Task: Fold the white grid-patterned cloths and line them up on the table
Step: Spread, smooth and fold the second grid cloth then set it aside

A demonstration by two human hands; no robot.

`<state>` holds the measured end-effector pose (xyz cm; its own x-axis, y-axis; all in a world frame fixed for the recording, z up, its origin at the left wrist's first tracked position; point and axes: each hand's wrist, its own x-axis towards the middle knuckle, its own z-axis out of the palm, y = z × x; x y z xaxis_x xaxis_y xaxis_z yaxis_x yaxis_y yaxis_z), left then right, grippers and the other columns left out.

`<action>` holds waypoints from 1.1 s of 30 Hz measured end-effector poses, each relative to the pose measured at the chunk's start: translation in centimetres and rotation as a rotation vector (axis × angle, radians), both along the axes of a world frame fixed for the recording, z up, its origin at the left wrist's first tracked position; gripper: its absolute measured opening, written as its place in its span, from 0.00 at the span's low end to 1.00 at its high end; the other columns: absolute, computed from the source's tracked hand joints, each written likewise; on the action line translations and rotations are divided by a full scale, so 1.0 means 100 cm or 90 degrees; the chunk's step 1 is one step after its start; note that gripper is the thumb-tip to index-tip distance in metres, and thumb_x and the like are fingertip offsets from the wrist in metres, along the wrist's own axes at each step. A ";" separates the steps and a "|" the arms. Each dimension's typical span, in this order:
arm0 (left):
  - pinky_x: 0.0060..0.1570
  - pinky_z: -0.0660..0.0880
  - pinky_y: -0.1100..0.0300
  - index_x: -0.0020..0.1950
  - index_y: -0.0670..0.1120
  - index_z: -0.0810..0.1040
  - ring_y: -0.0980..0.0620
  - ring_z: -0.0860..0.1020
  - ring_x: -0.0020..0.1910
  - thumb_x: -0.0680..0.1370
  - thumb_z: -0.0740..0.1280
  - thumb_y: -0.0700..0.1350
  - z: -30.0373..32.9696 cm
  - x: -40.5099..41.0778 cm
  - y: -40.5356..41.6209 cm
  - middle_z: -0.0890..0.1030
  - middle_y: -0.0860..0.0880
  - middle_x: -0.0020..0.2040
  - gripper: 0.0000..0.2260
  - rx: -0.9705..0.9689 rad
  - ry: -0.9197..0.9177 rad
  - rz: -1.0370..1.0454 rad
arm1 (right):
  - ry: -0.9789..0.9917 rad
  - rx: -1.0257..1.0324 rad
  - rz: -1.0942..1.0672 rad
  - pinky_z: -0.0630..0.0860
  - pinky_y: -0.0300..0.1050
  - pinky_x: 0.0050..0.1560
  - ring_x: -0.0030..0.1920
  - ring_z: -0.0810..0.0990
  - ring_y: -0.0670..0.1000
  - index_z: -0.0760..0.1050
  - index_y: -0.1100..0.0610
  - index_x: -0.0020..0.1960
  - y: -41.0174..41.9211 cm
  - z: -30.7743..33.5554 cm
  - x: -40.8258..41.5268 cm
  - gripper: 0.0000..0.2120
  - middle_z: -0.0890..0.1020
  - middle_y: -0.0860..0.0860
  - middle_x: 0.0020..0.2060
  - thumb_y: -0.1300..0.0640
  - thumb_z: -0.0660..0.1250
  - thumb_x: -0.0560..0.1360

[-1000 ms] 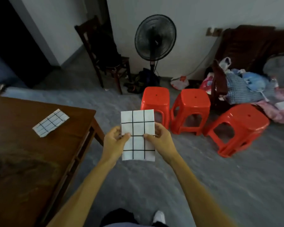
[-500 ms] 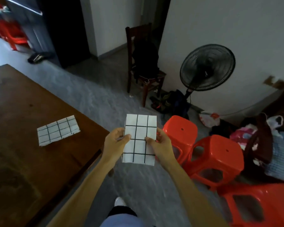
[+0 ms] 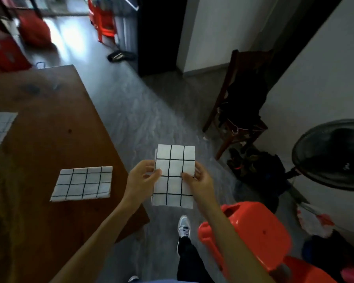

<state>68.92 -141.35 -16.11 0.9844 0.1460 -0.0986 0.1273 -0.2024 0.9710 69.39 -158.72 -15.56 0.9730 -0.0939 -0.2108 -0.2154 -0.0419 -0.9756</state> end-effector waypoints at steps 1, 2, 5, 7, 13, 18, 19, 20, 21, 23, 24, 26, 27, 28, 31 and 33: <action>0.43 0.76 0.67 0.52 0.47 0.78 0.60 0.80 0.46 0.76 0.69 0.42 -0.005 0.014 -0.001 0.81 0.53 0.48 0.06 -0.003 0.007 0.017 | 0.008 0.008 0.020 0.80 0.39 0.47 0.50 0.84 0.46 0.75 0.51 0.60 -0.001 -0.005 0.022 0.17 0.84 0.48 0.51 0.65 0.71 0.73; 0.44 0.77 0.65 0.52 0.48 0.78 0.60 0.80 0.46 0.76 0.69 0.42 -0.010 0.031 -0.003 0.81 0.53 0.48 0.06 -0.004 0.016 0.034 | 0.015 0.014 0.042 0.80 0.39 0.47 0.51 0.83 0.46 0.75 0.52 0.61 -0.003 -0.011 0.045 0.18 0.84 0.49 0.52 0.64 0.71 0.74; 0.44 0.80 0.58 0.53 0.49 0.77 0.55 0.81 0.47 0.76 0.69 0.44 -0.024 0.081 -0.008 0.81 0.51 0.49 0.07 -0.017 0.036 0.110 | 0.019 0.027 0.117 0.80 0.39 0.46 0.52 0.83 0.48 0.73 0.55 0.64 -0.010 -0.022 0.120 0.20 0.83 0.52 0.54 0.63 0.71 0.74; 0.42 0.81 0.57 0.54 0.47 0.77 0.52 0.82 0.46 0.75 0.70 0.43 -0.023 0.105 -0.014 0.81 0.48 0.49 0.08 -0.038 0.042 0.172 | 0.026 0.029 0.177 0.80 0.39 0.46 0.51 0.83 0.47 0.73 0.52 0.62 -0.012 -0.022 0.161 0.18 0.82 0.51 0.53 0.63 0.71 0.74; 0.41 0.80 0.60 0.53 0.50 0.77 0.53 0.81 0.47 0.74 0.70 0.45 0.008 0.152 -0.015 0.81 0.51 0.49 0.08 -0.076 0.035 0.379 | 0.043 0.027 0.399 0.82 0.42 0.46 0.51 0.83 0.48 0.71 0.51 0.65 0.015 0.008 0.271 0.21 0.82 0.52 0.55 0.62 0.71 0.75; 0.43 0.81 0.56 0.51 0.51 0.77 0.53 0.80 0.49 0.75 0.70 0.45 0.016 0.152 0.008 0.81 0.52 0.50 0.06 -0.085 0.047 0.606 | 0.025 0.008 0.631 0.82 0.48 0.49 0.50 0.84 0.50 0.73 0.52 0.61 0.088 0.013 0.304 0.17 0.83 0.55 0.52 0.65 0.69 0.75; 0.42 0.81 0.55 0.50 0.51 0.77 0.53 0.80 0.49 0.75 0.70 0.43 0.016 0.151 0.013 0.80 0.52 0.50 0.06 -0.092 0.052 0.638 | 0.024 0.001 0.660 0.82 0.48 0.50 0.50 0.84 0.50 0.73 0.52 0.61 0.099 0.010 0.306 0.17 0.83 0.55 0.52 0.65 0.69 0.75; 0.40 0.81 0.57 0.50 0.51 0.76 0.53 0.80 0.48 0.76 0.69 0.42 0.017 0.150 0.017 0.80 0.51 0.50 0.06 -0.094 0.056 0.668 | 0.024 -0.005 0.687 0.82 0.48 0.50 0.50 0.84 0.50 0.74 0.52 0.60 0.111 0.008 0.307 0.16 0.83 0.55 0.52 0.65 0.69 0.75; 0.38 0.81 0.59 0.49 0.50 0.76 0.52 0.80 0.47 0.76 0.69 0.41 0.014 0.148 0.024 0.80 0.50 0.49 0.06 -0.095 0.055 0.706 | 0.026 -0.012 0.722 0.82 0.48 0.51 0.50 0.84 0.50 0.74 0.53 0.60 0.127 0.004 0.308 0.16 0.84 0.54 0.52 0.65 0.69 0.75; 0.34 0.79 0.62 0.49 0.49 0.77 0.52 0.81 0.45 0.76 0.68 0.40 0.002 0.146 0.037 0.80 0.50 0.48 0.05 -0.107 0.050 0.773 | 0.020 -0.044 0.790 0.81 0.49 0.52 0.51 0.84 0.50 0.75 0.55 0.61 0.156 -0.004 0.312 0.16 0.84 0.52 0.52 0.65 0.69 0.75; 0.34 0.79 0.63 0.49 0.48 0.77 0.52 0.81 0.45 0.76 0.68 0.40 -0.007 0.146 0.045 0.80 0.50 0.48 0.05 -0.116 0.055 0.805 | 0.013 -0.064 0.822 0.81 0.48 0.53 0.52 0.83 0.49 0.75 0.55 0.62 0.171 -0.009 0.314 0.16 0.84 0.51 0.52 0.65 0.68 0.76; 0.35 0.79 0.64 0.52 0.46 0.77 0.53 0.80 0.46 0.76 0.69 0.41 -0.023 0.148 0.062 0.80 0.50 0.50 0.06 -0.134 0.066 0.855 | 0.007 -0.087 0.871 0.81 0.46 0.53 0.53 0.83 0.47 0.75 0.55 0.63 0.199 -0.015 0.320 0.17 0.83 0.49 0.52 0.65 0.67 0.76; 0.35 0.79 0.64 0.54 0.46 0.77 0.53 0.80 0.46 0.76 0.69 0.41 -0.030 0.151 0.071 0.80 0.50 0.50 0.07 -0.145 0.071 0.875 | 0.000 -0.098 0.893 0.81 0.45 0.53 0.53 0.83 0.46 0.75 0.55 0.64 0.213 -0.018 0.324 0.17 0.83 0.48 0.52 0.66 0.67 0.76; 0.35 0.79 0.65 0.55 0.46 0.77 0.54 0.80 0.46 0.76 0.69 0.41 -0.037 0.155 0.080 0.79 0.51 0.51 0.08 -0.157 0.075 0.894 | -0.008 -0.114 0.919 0.81 0.44 0.53 0.52 0.83 0.45 0.75 0.55 0.64 0.229 -0.021 0.329 0.17 0.83 0.48 0.52 0.66 0.66 0.77; 0.34 0.78 0.66 0.54 0.47 0.76 0.54 0.80 0.45 0.77 0.68 0.40 -0.054 0.167 0.099 0.79 0.49 0.51 0.07 -0.223 0.085 0.940 | -0.008 -0.193 0.978 0.81 0.42 0.52 0.52 0.82 0.44 0.72 0.54 0.66 0.271 -0.031 0.344 0.19 0.83 0.47 0.53 0.65 0.66 0.77; 0.35 0.79 0.64 0.53 0.47 0.76 0.52 0.81 0.44 0.77 0.68 0.40 -0.061 0.174 0.112 0.80 0.48 0.49 0.07 -0.247 0.074 0.974 | -0.049 -0.235 1.022 0.80 0.45 0.54 0.54 0.82 0.45 0.71 0.52 0.68 0.301 -0.041 0.352 0.20 0.82 0.48 0.55 0.64 0.66 0.77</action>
<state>86.35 -130.12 -22.23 -0.0790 0.9013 -0.4259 0.0445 0.4300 0.9017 104.63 -128.67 -19.70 0.1261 0.9257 -0.3566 0.3195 -0.3782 -0.8688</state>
